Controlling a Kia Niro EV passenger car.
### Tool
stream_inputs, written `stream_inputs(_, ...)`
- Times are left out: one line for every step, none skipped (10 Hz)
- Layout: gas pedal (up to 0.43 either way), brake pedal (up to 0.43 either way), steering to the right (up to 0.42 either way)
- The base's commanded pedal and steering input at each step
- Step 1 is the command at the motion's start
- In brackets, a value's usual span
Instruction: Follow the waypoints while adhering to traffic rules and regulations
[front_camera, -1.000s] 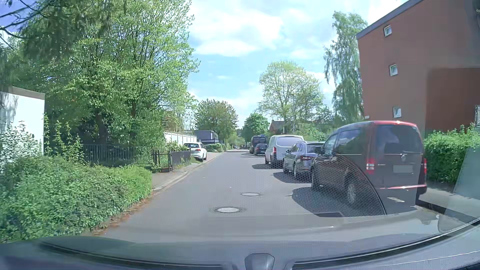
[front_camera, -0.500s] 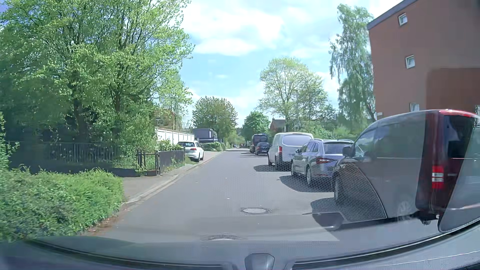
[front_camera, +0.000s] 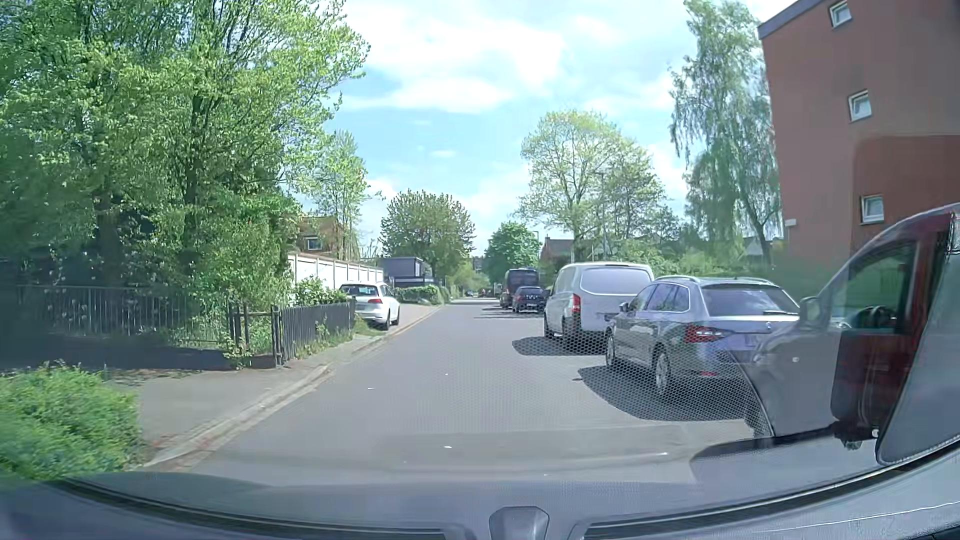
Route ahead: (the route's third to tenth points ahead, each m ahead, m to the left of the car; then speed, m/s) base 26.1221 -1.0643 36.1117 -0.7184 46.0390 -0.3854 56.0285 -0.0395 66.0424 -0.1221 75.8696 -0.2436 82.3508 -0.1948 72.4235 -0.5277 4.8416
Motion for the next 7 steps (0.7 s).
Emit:
stream_inputs(0.059,0.0,-0.002)
stream_inputs(0.059,0.0,-0.003)
stream_inputs(0.059,0.0,-0.002)
stream_inputs(0.059,0.0,-0.001)
stream_inputs(0.059,0.0,-0.001)
stream_inputs(0.059,0.0,-0.001)
stream_inputs(0.059,0.0,-0.001)
